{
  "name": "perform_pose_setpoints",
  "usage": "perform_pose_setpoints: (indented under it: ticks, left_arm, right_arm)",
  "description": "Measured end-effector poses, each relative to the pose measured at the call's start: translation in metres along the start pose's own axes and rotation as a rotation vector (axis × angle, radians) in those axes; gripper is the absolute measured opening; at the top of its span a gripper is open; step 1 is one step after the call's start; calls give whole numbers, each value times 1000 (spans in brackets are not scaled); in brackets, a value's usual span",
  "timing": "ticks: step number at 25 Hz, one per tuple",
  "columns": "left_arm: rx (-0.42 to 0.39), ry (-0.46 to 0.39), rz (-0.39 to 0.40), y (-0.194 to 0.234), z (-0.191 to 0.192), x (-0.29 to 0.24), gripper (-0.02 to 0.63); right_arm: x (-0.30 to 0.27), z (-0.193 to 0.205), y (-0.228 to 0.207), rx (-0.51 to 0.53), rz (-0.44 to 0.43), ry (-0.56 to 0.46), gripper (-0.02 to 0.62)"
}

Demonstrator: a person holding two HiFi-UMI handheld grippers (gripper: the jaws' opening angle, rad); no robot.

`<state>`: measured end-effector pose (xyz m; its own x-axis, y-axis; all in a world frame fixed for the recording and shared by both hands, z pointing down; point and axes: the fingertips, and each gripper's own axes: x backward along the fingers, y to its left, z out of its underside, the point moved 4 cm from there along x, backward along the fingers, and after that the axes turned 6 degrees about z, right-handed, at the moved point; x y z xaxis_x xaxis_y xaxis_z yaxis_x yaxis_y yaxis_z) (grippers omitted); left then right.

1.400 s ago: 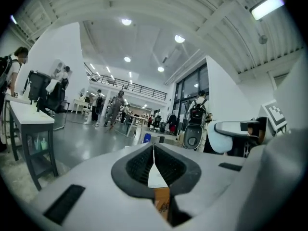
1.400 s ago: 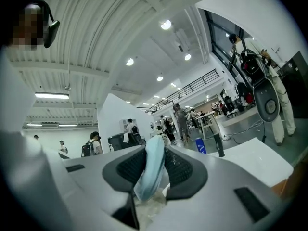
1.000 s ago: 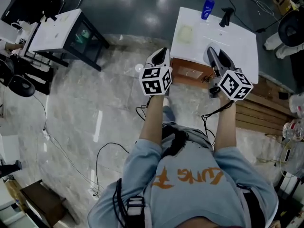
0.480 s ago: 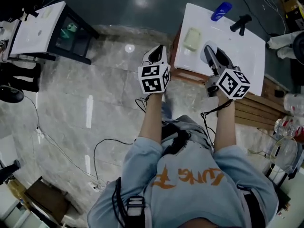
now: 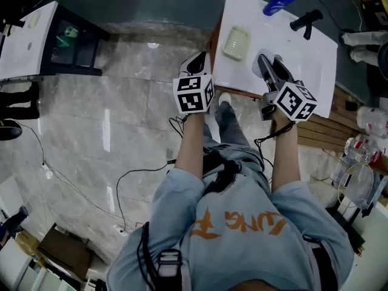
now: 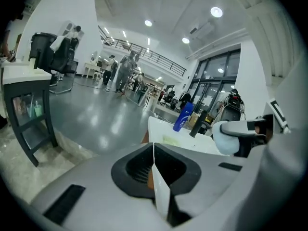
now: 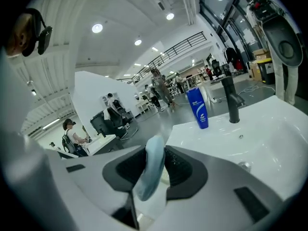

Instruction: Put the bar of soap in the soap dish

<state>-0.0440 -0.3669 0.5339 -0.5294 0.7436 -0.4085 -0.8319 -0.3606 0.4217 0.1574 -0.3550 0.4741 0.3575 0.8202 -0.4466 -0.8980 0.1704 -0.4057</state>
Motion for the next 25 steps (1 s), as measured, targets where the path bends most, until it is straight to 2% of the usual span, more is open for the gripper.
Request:
perform_pose_setpoints:
  ticks: [5,10,15,25]
  left_arm:
    - [5,-11,-23,4,-17,-13,27]
    - [37,-22,-47,10,-15,-25,26]
    - [57,-19,-83,17,-13,-30,26]
    - [33,-10,-112,21,-19,-38,26]
  right_arm:
    - [-32,5,0,-21,-30,73,137]
    - [-68,12,-2,-16,-49,133,137]
    - [-97,19,-8,-24,-36,203,137]
    - [-143,31,-10,33,22,362,137]
